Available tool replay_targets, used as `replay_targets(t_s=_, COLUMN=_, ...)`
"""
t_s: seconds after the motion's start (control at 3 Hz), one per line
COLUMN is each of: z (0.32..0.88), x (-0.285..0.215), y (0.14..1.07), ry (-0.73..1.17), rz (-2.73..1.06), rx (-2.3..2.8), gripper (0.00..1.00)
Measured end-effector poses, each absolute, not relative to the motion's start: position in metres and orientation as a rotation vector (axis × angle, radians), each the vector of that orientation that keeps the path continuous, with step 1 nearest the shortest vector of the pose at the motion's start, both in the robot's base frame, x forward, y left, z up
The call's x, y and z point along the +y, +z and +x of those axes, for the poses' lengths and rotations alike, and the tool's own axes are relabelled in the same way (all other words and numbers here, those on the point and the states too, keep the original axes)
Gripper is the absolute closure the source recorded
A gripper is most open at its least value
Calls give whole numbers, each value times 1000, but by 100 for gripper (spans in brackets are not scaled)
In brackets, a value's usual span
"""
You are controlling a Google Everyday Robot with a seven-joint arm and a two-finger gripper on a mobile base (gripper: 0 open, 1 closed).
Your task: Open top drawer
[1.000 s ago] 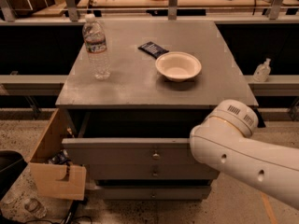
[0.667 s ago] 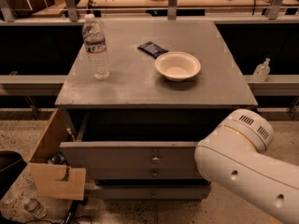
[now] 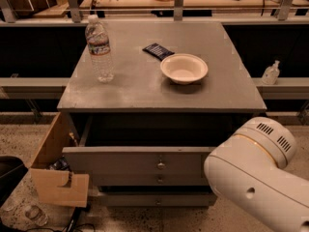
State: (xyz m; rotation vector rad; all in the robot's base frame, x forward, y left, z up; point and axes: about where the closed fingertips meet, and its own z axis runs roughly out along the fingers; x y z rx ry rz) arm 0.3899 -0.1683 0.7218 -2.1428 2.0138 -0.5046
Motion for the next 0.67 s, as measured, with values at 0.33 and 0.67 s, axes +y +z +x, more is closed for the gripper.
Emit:
replay_targets(t_s=0.33, z=410, x=-180, y=728, ry=-564, rz=-2111, rx=1975, gripper=100)
replay_targets(t_s=0.67, z=445, x=-197, y=732, ry=-634, rz=-2045, rx=1923, gripper=100)
